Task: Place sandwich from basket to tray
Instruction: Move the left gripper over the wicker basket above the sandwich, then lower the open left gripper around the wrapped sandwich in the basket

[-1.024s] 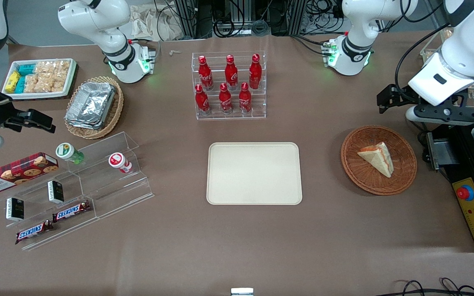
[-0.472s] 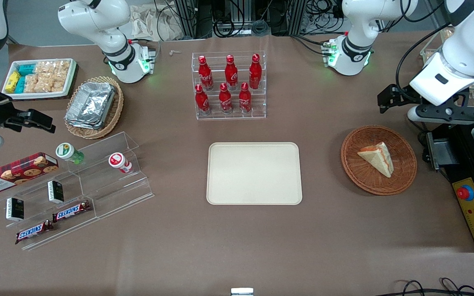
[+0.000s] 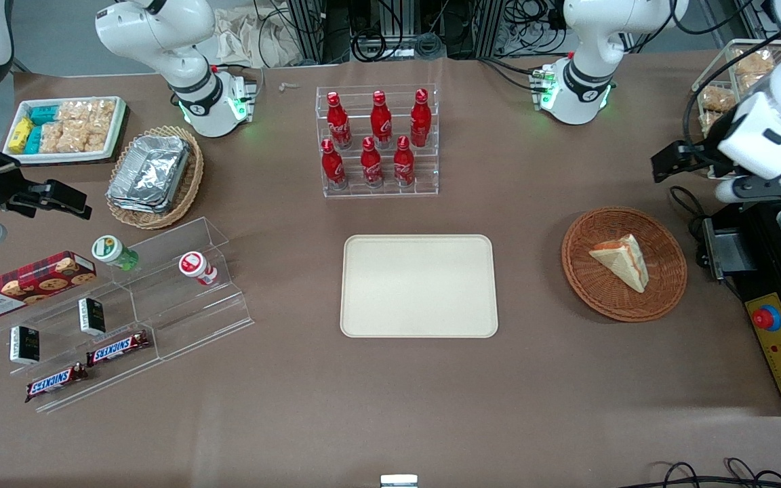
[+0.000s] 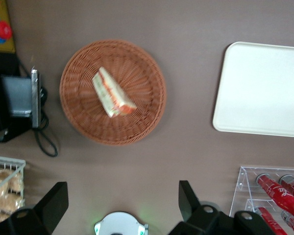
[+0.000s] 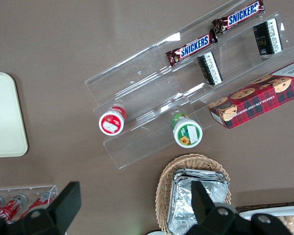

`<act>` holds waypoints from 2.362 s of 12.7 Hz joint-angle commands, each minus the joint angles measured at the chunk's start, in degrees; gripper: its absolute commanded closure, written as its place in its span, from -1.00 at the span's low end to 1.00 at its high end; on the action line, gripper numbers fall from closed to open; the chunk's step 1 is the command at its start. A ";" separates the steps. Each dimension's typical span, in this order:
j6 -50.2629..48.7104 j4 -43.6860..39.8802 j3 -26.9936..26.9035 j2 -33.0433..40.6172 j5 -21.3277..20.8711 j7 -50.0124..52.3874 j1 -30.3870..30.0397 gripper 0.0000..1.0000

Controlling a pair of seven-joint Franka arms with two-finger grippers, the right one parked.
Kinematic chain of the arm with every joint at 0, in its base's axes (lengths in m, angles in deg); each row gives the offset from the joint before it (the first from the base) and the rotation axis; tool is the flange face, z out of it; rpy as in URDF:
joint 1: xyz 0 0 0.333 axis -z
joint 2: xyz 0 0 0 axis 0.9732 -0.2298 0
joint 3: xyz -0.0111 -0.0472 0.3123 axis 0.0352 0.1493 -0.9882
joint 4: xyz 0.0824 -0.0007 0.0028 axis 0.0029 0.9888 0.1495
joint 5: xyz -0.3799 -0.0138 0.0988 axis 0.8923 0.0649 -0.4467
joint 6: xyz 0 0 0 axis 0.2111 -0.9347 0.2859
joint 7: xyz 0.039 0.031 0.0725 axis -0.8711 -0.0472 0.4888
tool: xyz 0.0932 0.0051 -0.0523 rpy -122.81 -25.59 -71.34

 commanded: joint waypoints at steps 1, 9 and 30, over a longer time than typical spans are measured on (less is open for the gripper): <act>1.66 7.27 -0.59 5.23 -2.12 4.32 0.48 -1.00; 12.72 19.04 -1.91 10.41 -3.35 24.28 0.30 -1.00; 38.67 31.90 -4.11 -8.46 -5.73 38.71 0.48 -1.00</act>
